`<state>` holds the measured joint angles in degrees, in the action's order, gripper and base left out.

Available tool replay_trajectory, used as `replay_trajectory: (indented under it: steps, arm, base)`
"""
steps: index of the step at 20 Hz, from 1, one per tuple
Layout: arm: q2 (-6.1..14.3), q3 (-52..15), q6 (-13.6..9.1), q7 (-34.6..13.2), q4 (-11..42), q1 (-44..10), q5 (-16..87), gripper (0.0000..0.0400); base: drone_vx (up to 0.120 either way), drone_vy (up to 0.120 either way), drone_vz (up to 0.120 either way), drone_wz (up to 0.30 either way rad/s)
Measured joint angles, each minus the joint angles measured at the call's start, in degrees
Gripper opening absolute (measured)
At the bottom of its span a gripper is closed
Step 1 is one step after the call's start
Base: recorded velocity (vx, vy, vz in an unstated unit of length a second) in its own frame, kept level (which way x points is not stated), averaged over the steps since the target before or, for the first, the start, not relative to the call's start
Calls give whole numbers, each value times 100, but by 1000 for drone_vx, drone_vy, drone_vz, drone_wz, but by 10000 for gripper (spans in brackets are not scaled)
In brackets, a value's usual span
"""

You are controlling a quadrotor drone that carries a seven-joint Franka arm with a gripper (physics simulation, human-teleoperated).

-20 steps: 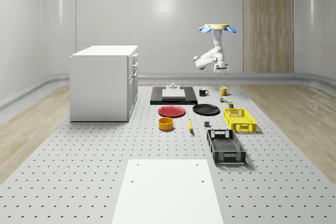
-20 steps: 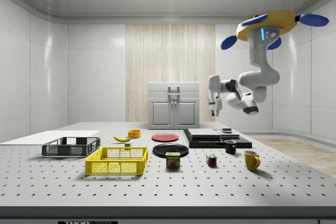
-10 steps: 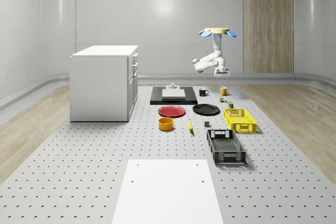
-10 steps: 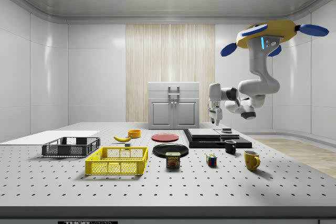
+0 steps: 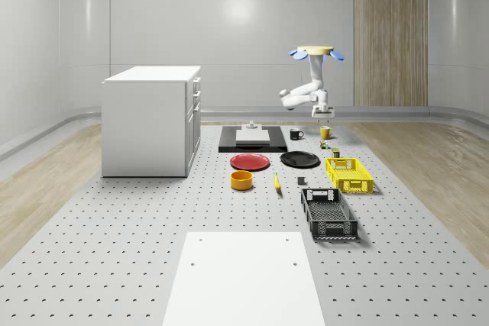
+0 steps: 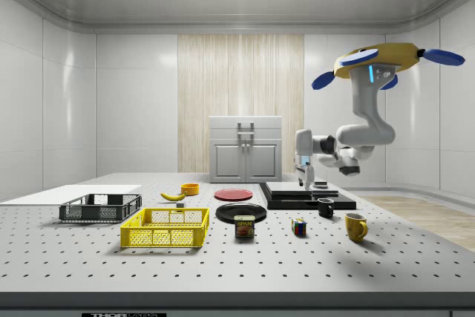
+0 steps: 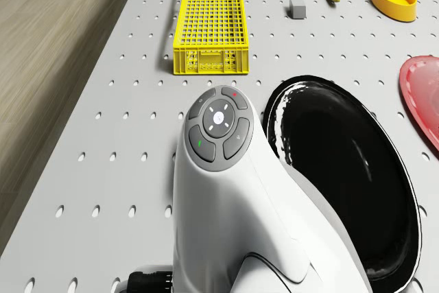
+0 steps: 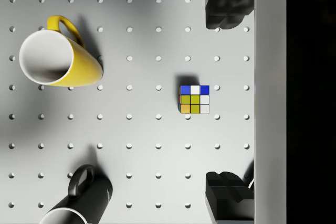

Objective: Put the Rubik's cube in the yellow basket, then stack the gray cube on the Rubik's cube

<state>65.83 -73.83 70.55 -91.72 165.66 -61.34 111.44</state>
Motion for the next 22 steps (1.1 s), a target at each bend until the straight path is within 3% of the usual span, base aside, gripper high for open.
replay_trajectory:
  steps: [10,14,22]
  arm:
    - [281,-89,254,-92,-20,-98,-146,400]
    - [387,-120,351,-124,-27,-132,-201,400]
    - [588,-174,537,-181,-40,-193,-301,400]
  base:
    - [0,0,-120,0]
    - [110,0,-120,0]
    - [0,0,-120,0]
